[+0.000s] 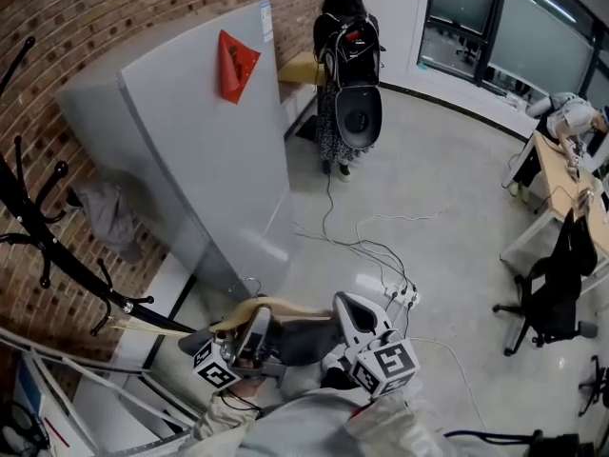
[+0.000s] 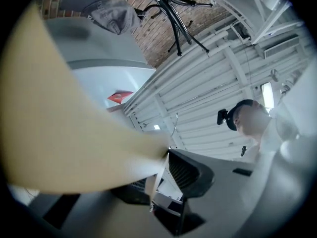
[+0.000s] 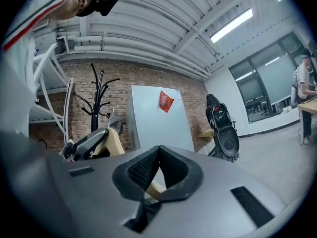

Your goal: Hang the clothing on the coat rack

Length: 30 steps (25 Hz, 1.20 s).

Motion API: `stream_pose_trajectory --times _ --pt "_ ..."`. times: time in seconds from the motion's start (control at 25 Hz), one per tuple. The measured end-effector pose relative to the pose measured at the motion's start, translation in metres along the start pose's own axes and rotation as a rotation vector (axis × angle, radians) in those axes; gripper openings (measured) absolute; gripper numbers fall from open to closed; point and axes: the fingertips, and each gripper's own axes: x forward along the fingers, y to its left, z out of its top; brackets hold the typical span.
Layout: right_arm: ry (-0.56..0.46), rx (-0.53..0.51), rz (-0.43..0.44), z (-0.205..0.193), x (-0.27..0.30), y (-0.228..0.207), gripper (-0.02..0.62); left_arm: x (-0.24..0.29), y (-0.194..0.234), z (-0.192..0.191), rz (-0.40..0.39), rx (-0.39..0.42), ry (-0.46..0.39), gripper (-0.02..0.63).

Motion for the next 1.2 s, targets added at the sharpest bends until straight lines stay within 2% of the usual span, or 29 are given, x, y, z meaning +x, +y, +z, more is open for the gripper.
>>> stream_pose_trajectory --times 0.24,0.48,0.84,1.2 --pt "0.011 0.005 0.118 0.004 0.033 -0.011 0.025 0.009 0.009 0.006 0.05 0.082 -0.056 0.104" --pt "0.025 0.003 0.294 0.007 0.069 -0.001 0.025 0.004 0.012 0.024 0.137 0.195 -0.152 0.104" --pt "0.043 -0.003 0.528 0.007 0.1 0.025 0.025 -0.011 0.006 0.043 0.249 0.334 -0.29 0.104" --pt "0.071 -0.014 0.744 0.001 0.113 0.08 0.025 -0.049 -0.015 0.061 0.364 0.464 -0.403 0.104"
